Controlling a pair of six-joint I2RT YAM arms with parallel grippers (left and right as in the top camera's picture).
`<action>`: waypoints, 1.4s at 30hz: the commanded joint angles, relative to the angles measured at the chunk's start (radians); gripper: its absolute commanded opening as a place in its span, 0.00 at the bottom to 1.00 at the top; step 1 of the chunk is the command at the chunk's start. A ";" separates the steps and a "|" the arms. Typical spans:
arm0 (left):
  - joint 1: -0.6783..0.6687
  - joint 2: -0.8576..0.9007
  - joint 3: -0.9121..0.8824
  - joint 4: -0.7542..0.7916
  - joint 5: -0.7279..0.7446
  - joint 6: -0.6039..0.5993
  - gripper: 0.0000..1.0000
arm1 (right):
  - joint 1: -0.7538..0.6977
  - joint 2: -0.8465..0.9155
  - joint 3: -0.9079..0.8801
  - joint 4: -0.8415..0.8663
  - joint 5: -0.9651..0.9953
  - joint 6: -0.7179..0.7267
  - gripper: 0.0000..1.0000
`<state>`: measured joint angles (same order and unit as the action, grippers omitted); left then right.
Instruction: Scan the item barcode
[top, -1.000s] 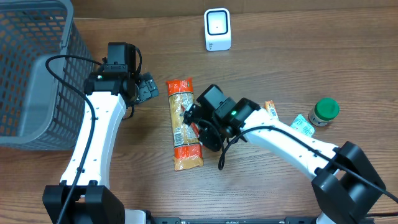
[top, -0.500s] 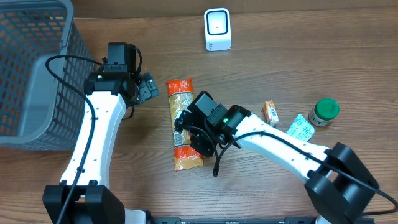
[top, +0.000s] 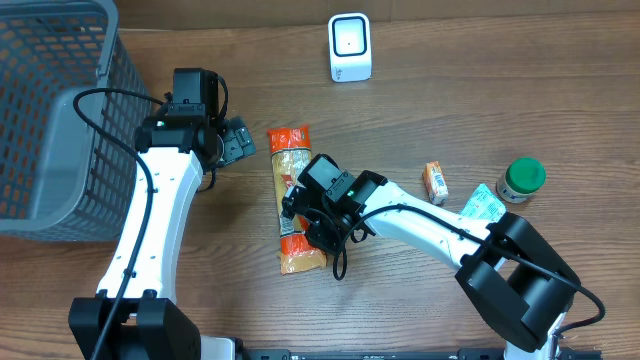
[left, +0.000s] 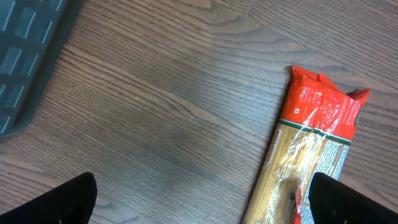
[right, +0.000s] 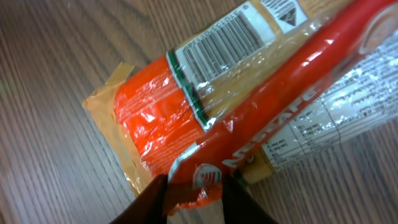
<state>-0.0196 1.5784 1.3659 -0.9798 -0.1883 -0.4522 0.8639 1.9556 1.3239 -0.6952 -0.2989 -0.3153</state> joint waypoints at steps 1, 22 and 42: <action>0.000 0.005 0.002 0.001 -0.010 0.011 1.00 | 0.000 0.005 0.017 0.013 -0.005 0.000 0.32; 0.000 0.005 0.002 0.001 -0.010 0.011 1.00 | -0.001 0.013 0.017 0.051 0.053 0.138 0.22; 0.000 0.005 0.002 0.001 -0.010 0.011 1.00 | -0.009 0.032 0.017 0.068 0.142 0.354 0.23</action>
<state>-0.0196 1.5784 1.3659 -0.9798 -0.1879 -0.4522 0.8623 1.9591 1.3239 -0.6399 -0.1902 0.0074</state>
